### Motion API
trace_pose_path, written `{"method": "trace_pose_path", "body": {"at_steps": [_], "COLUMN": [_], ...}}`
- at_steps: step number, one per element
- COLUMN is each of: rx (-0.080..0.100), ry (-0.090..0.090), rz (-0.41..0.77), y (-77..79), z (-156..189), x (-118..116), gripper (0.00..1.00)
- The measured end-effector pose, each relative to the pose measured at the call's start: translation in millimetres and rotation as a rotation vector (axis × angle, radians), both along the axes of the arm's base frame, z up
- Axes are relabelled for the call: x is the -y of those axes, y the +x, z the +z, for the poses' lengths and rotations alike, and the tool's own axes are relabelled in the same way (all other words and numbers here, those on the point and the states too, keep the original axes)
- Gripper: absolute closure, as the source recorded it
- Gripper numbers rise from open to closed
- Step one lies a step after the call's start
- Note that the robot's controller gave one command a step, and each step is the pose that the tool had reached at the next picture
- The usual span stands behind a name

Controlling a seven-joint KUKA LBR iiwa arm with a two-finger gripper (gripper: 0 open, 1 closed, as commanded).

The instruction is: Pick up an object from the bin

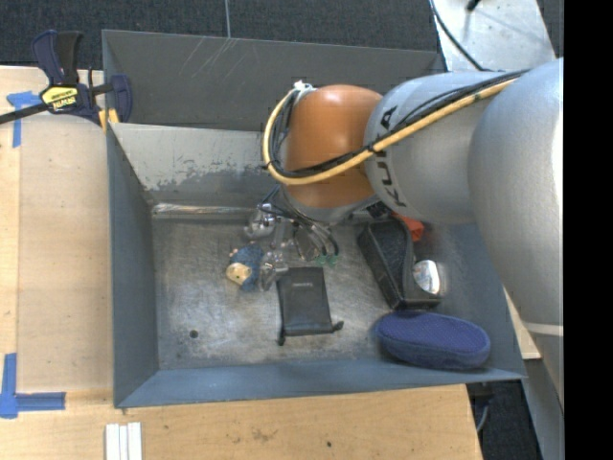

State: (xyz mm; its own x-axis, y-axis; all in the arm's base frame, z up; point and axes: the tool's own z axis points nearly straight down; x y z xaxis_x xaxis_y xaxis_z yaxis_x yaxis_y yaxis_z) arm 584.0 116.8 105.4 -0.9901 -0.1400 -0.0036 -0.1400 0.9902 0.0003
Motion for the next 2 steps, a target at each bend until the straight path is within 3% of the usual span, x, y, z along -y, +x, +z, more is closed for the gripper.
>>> {"method": "trace_pose_path", "body": {"at_steps": [1, 2], "rx": [0.010, 0.001], "ry": [0.001, 0.000], "rz": [0.054, 0.053], "y": [1.0, -0.5], "z": [167.1, 161.7], "x": [4.2, 4.5], "gripper": [1.00, 0.00]}}
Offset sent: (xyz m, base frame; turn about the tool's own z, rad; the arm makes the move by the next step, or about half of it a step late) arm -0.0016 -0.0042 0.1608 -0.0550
